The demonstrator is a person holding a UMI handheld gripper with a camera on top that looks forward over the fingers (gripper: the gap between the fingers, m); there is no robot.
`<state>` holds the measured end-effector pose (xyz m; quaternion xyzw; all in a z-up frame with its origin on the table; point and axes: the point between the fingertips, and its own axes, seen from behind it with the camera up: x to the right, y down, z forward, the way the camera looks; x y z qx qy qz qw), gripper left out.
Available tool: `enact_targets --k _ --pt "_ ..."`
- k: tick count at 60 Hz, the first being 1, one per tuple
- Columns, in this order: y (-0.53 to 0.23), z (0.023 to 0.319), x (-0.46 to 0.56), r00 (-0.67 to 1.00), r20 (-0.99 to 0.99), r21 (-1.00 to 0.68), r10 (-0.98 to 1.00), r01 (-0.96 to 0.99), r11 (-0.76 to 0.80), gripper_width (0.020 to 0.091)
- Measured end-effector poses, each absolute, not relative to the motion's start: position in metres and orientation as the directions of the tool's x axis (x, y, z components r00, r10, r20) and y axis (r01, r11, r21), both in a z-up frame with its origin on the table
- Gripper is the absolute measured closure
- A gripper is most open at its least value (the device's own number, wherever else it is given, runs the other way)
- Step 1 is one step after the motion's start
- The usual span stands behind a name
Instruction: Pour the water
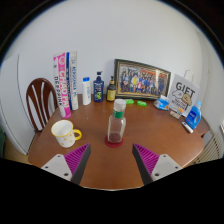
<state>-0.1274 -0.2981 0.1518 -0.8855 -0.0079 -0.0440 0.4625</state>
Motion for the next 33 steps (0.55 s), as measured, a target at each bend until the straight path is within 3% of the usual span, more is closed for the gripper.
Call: enact_targets --k 8,33 --pt "-0.337 0.170 -0.137 0.996 0.088 -0.812 -0.035 0.051 -0.582 0.0250" --pt "-0.387 0.183 -0.119 0.991 0.131 -0.810 -0.011 0.100 -0.578 0.0251"
